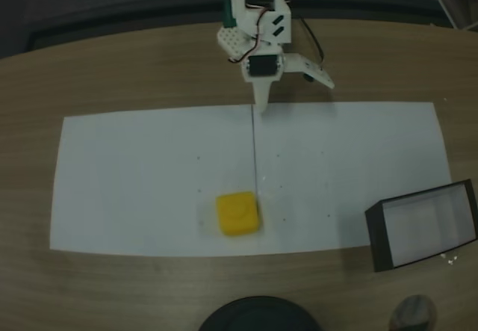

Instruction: Grab a yellow square and put it in the box.

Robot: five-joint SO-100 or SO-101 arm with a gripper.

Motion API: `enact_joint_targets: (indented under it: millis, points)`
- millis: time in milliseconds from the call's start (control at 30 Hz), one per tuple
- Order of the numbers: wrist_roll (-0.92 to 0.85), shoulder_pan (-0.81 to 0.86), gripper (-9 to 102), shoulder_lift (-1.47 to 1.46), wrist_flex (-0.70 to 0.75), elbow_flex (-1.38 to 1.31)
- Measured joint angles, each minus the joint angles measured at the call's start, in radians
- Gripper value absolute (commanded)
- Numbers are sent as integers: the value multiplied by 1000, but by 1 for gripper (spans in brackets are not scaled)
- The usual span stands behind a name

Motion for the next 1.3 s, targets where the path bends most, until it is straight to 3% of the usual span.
enact_joint_targets:
  millis: [700,867,1033,1167,1300]
  points:
    - [6,-3,0,0,0,-2]
    - [8,25,1,-9,-147,-51]
    - [-86,52,16,-21,-258,-196]
    - [-26,54,32,-40,-276,-313]
    - [3,71,34,-163,-276,-446]
